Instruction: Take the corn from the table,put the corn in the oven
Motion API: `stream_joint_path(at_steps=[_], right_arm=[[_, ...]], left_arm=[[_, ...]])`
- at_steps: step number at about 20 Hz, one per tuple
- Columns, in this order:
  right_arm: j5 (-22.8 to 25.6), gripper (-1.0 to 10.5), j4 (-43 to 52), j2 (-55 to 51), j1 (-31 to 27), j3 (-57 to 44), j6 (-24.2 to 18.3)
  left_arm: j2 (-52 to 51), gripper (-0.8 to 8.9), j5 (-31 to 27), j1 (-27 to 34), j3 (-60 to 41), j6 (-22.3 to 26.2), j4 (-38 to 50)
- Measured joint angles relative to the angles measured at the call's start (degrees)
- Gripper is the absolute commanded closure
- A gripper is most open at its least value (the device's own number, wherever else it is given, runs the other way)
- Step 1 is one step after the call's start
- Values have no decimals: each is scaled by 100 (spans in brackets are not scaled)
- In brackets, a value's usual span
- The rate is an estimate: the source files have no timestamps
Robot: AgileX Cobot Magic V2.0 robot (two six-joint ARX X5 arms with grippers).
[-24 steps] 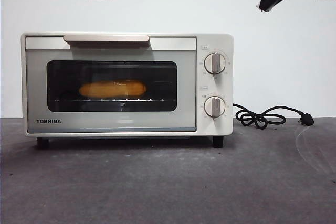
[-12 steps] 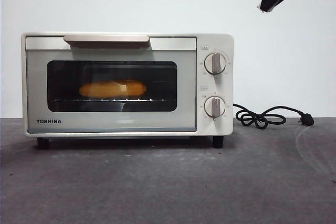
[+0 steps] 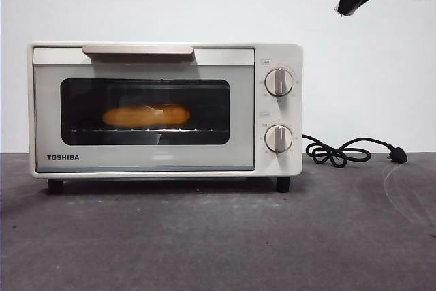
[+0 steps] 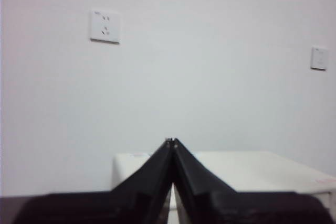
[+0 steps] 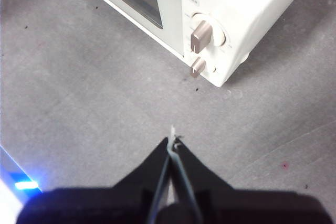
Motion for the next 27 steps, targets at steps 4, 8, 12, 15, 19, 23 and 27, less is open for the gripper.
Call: stream_joint_path(at_steps=[4, 8, 12, 15, 19, 23, 27], right_arm=[[-2, 946, 2, 0, 0, 0, 0], [-2, 946, 2, 0, 0, 0, 2], [0, 946, 2, 0, 0, 0, 2], [0, 946, 2, 0, 0, 0, 0], [0, 946, 2, 0, 0, 0, 0], [0, 946, 2, 0, 0, 0, 2], [2, 946, 4, 0, 0, 0, 2]], left_arm=[[-584, 817, 33, 105, -15, 184, -7], [-975, 817, 33, 105, -15, 378, -374], [-1137, 817, 33, 105, -186, 439, -686], [-1180, 817, 35, 105, -597, 439, -608], [-1180, 817, 26, 105, -1056, 439, -603], [-1180, 817, -142, 105, -1132, 487, -1593], [-1182, 817, -525, 105, -1132, 546, -3147]])
